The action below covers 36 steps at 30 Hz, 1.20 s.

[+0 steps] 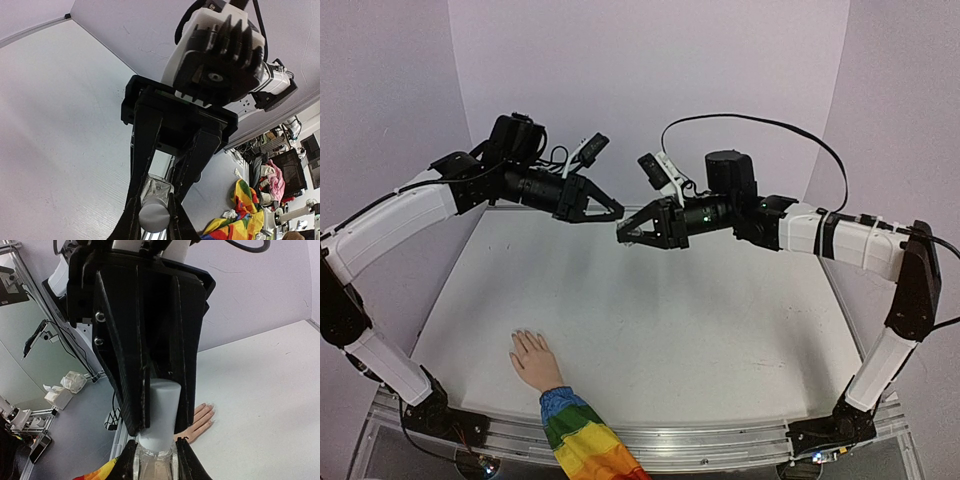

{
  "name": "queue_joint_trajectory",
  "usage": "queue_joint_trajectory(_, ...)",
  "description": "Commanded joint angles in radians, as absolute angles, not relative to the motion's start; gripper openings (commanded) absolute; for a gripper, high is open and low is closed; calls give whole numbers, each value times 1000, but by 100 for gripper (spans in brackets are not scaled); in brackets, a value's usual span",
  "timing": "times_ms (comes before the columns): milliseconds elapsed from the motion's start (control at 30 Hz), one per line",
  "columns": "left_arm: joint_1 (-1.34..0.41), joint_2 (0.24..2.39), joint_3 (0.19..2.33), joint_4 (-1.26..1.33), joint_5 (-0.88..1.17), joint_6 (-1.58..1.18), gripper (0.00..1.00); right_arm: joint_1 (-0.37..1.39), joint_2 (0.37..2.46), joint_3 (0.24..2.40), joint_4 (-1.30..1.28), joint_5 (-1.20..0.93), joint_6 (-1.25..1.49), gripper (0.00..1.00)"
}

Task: Paint the nails

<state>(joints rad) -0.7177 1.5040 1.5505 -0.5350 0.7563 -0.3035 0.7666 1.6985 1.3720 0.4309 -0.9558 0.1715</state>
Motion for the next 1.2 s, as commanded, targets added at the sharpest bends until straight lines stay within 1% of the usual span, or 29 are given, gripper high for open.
queue_joint_trajectory(0,-712,1501,1597,-524,740,-290,4,767,1688,1416,457,-966,151,0)
queue_joint_trajectory(100,-713,1491,1598,-526,722,-281,0,767,1685,1411,448,-942,141,0)
queue_joint_trajectory(300,-712,1451,1582,-523,627,-272,0,768,1658,1378,440,-848,108,0)
queue_joint_trajectory(433,-712,1446,1576,-510,610,-302,0,770,1653,1368,448,-805,96,0)
queue_joint_trajectory(600,-712,1431,1558,-478,577,-350,0,786,1637,1344,477,-686,76,0)
queue_joint_trajectory(733,-712,1428,1549,-464,576,-353,0,788,1627,1314,555,-680,101,0)
queue_joint_trajectory(1167,-705,1420,1545,-462,554,-341,0,788,1612,1278,568,-697,109,0)
